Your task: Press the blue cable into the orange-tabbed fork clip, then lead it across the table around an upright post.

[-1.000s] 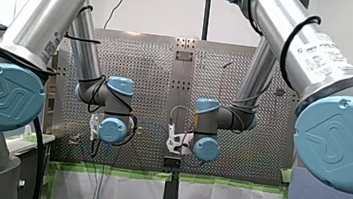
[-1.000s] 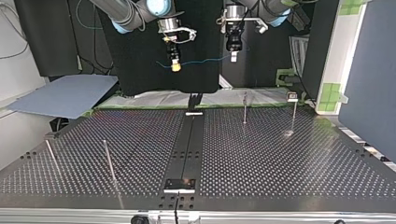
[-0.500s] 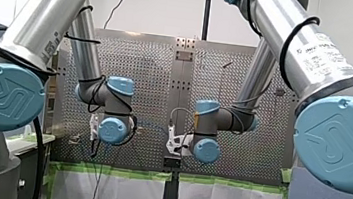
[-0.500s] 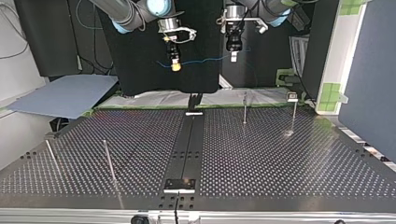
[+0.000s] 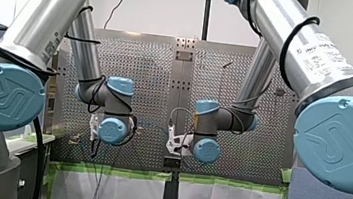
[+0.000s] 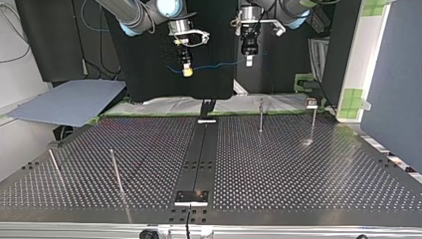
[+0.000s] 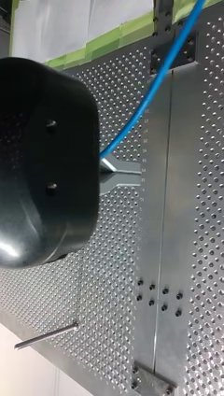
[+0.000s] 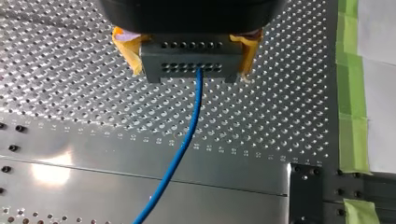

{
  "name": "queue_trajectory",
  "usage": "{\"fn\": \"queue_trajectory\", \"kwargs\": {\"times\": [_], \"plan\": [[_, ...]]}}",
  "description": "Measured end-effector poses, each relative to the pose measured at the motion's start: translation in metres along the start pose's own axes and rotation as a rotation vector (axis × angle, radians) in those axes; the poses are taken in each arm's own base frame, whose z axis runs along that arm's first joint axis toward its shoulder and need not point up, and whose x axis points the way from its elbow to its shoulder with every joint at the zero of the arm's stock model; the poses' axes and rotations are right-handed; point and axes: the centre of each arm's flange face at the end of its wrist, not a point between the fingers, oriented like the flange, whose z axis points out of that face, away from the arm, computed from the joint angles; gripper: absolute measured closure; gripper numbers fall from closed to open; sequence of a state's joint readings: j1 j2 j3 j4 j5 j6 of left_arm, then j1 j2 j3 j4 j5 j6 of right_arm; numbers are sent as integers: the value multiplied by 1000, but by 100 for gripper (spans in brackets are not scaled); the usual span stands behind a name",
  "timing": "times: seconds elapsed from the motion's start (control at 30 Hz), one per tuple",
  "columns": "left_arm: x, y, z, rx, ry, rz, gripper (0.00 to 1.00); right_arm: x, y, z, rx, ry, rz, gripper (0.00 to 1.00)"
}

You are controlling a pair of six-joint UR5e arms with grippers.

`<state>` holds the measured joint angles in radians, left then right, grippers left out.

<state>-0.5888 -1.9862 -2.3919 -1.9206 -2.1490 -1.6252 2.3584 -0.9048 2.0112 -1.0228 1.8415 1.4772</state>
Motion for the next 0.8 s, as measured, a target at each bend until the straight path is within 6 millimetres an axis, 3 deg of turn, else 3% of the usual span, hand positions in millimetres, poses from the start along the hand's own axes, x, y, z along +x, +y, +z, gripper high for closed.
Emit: {"fn": "queue_trajectory", "kwargs": {"times": [0.2,0.4,0.67,0.8], "plan": [[-7,9,14,-14,-11,-54,100,30,1,14,-38,35,32,100],[-23,19,23,-41,-27,-110,100,72,11,31,-103,78,94,100],[-46,33,38,-54,-51,-141,100,109,24,31,-120,87,112,100],[-45,42,45,-57,-34,-120,100,127,28,28,-111,89,118,100]]}}
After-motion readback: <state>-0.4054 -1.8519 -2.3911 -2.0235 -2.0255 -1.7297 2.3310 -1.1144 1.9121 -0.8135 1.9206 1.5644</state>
